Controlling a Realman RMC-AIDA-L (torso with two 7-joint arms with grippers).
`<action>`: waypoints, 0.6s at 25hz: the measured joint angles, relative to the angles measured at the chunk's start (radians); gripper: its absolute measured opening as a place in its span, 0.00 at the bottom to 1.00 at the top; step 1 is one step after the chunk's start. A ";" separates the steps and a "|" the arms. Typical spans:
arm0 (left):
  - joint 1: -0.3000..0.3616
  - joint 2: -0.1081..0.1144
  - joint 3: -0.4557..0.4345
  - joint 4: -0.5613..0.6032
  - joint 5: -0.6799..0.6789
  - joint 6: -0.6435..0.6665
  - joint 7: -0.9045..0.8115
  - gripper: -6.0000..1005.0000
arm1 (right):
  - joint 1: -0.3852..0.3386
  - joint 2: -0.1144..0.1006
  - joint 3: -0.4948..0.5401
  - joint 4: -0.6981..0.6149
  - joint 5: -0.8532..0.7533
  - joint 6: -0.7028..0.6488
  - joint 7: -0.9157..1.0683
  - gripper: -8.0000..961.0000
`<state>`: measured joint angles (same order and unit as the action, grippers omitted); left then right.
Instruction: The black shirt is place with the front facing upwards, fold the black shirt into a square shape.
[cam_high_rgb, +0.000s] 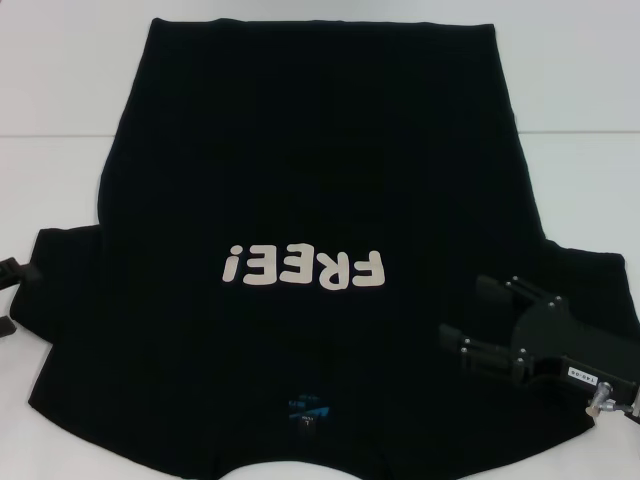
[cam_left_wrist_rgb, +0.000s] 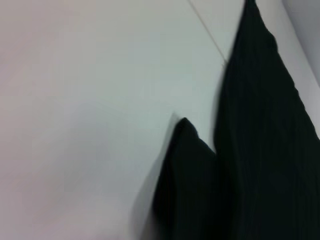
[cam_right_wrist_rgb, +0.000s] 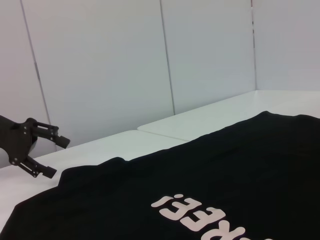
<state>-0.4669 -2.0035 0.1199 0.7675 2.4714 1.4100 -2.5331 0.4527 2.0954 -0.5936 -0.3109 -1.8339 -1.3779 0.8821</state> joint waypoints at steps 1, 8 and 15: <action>0.000 0.000 0.000 -0.005 0.000 -0.006 0.000 0.92 | 0.000 0.000 0.000 0.000 0.000 0.000 0.000 0.99; -0.005 0.001 -0.001 -0.040 -0.002 -0.073 -0.001 0.92 | 0.000 0.000 0.000 0.000 0.000 -0.001 0.000 0.99; -0.013 0.002 0.005 -0.082 -0.006 -0.124 0.008 0.91 | 0.001 0.000 0.000 -0.001 0.001 -0.001 0.000 0.98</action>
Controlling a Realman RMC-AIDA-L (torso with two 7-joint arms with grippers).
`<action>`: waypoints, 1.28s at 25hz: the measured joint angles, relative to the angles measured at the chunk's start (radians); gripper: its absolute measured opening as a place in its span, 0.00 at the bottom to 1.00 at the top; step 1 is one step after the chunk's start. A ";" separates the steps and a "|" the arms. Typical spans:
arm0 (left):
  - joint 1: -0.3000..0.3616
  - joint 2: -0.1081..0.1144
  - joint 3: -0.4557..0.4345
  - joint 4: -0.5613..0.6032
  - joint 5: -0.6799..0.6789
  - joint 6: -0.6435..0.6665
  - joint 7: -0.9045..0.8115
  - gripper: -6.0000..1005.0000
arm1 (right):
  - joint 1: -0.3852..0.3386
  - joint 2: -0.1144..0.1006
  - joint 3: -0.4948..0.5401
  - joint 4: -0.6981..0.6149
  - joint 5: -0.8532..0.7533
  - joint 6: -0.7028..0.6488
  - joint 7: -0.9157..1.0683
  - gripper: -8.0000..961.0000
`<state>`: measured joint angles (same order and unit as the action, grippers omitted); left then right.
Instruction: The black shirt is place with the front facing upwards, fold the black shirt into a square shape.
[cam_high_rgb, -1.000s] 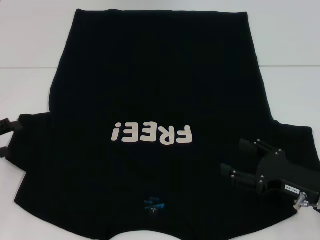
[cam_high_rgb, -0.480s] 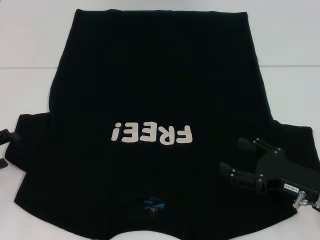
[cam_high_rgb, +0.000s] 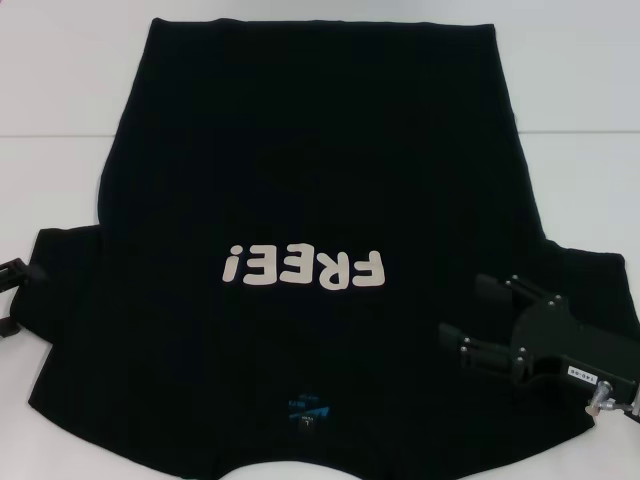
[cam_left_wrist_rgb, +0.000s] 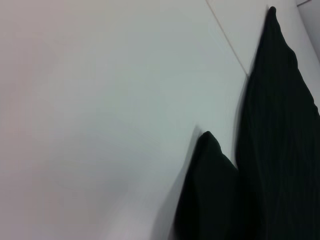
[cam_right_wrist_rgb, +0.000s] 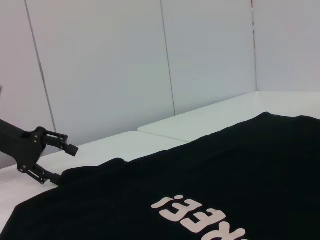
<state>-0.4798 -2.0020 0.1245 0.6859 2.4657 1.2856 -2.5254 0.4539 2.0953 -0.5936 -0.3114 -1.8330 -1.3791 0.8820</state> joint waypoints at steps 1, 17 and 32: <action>-0.002 0.000 0.001 -0.005 0.000 -0.004 0.001 0.91 | 0.001 0.000 0.000 0.000 0.000 0.000 0.000 0.98; -0.031 0.002 0.073 -0.026 0.007 -0.096 0.047 0.87 | 0.008 0.000 0.007 0.000 0.000 0.000 0.000 0.98; -0.045 -0.006 0.111 -0.029 -0.001 -0.150 0.107 0.49 | 0.019 0.000 0.010 0.000 0.000 -0.001 0.000 0.98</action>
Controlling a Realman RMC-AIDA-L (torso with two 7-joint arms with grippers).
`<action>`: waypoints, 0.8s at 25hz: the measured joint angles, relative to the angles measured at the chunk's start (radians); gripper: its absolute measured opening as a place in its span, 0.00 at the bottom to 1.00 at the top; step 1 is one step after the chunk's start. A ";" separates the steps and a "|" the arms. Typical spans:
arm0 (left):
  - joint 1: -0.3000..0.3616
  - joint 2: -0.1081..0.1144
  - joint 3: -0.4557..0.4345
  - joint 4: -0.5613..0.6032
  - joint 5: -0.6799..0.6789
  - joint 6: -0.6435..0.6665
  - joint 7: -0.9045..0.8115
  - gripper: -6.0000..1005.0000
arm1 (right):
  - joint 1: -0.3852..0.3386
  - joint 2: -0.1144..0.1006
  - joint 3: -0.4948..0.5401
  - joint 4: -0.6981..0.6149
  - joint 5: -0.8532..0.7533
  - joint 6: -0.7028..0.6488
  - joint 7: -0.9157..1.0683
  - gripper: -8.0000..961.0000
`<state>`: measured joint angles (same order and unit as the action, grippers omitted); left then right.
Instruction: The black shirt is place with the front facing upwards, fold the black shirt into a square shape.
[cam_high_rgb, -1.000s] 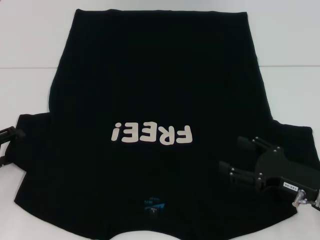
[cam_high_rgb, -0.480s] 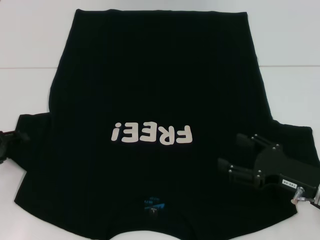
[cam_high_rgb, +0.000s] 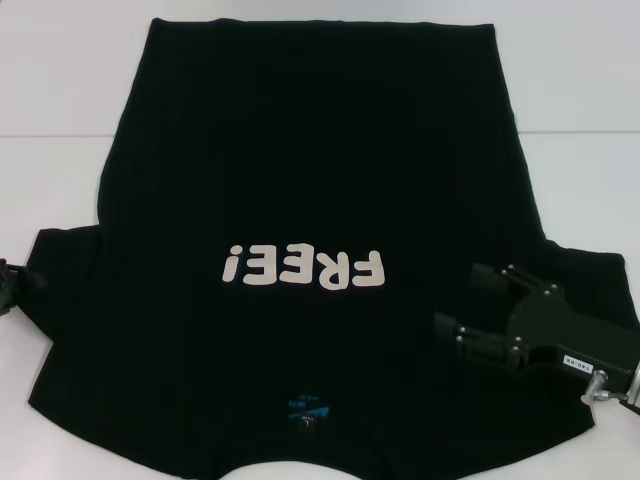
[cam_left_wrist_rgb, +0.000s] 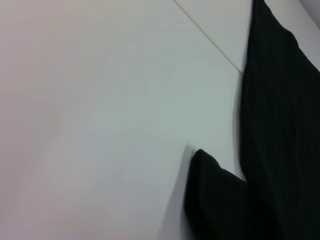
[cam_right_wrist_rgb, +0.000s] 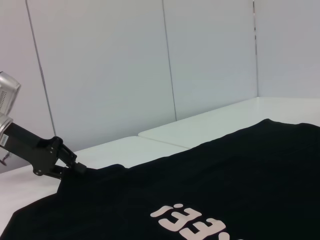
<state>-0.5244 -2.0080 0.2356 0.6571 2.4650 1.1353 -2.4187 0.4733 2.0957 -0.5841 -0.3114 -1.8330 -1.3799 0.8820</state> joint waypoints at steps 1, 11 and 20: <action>0.000 0.000 0.000 0.000 0.000 0.000 0.004 0.47 | 0.001 0.000 0.000 0.000 0.000 0.000 0.000 0.98; 0.000 -0.003 -0.001 -0.001 -0.007 -0.035 0.032 0.05 | 0.009 0.001 0.000 0.000 0.001 0.006 0.000 0.98; -0.006 0.003 -0.009 0.037 -0.014 -0.063 0.054 0.01 | 0.013 0.001 0.000 0.002 0.016 0.009 0.000 0.98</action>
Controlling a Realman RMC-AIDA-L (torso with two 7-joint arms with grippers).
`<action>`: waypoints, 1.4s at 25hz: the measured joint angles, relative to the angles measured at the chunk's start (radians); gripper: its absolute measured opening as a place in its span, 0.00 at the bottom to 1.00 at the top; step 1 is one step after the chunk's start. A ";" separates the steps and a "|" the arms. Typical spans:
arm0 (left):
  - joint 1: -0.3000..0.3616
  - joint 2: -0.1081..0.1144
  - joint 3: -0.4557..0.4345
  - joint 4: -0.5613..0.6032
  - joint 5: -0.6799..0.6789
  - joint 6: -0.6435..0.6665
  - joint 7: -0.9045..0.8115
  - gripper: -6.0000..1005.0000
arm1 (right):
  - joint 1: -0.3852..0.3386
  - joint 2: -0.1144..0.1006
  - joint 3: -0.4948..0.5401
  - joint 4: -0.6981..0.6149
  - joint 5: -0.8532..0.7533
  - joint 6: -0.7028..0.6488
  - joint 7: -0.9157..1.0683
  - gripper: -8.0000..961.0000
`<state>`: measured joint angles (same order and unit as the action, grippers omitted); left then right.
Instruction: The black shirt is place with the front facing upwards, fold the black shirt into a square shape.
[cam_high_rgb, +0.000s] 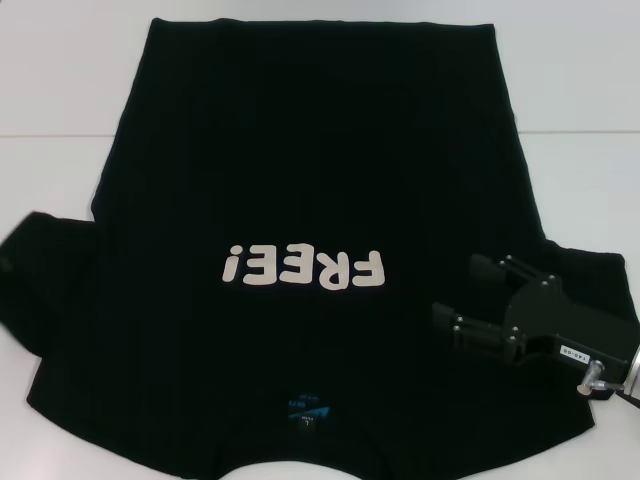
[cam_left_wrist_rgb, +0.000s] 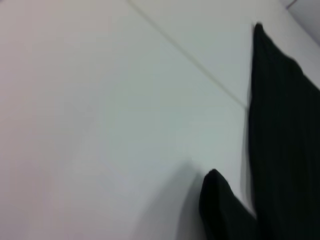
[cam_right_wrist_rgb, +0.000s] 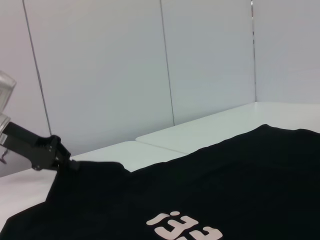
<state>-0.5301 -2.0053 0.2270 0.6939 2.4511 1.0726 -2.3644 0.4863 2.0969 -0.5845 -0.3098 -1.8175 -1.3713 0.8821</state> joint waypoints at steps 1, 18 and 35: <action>-0.001 0.001 0.000 0.009 0.000 0.000 0.000 0.01 | 0.000 0.000 0.000 0.000 0.000 0.000 0.000 0.98; -0.063 0.033 0.009 0.052 0.000 0.119 -0.076 0.01 | 0.006 0.002 0.000 0.012 0.001 0.003 -0.008 0.98; -0.113 0.018 0.011 -0.073 -0.075 0.204 -0.116 0.01 | 0.012 0.002 0.000 0.025 0.001 0.003 -0.010 0.98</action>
<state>-0.6429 -1.9875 0.2377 0.6206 2.3762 1.2763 -2.4803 0.4983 2.0985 -0.5845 -0.2850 -1.8162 -1.3683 0.8717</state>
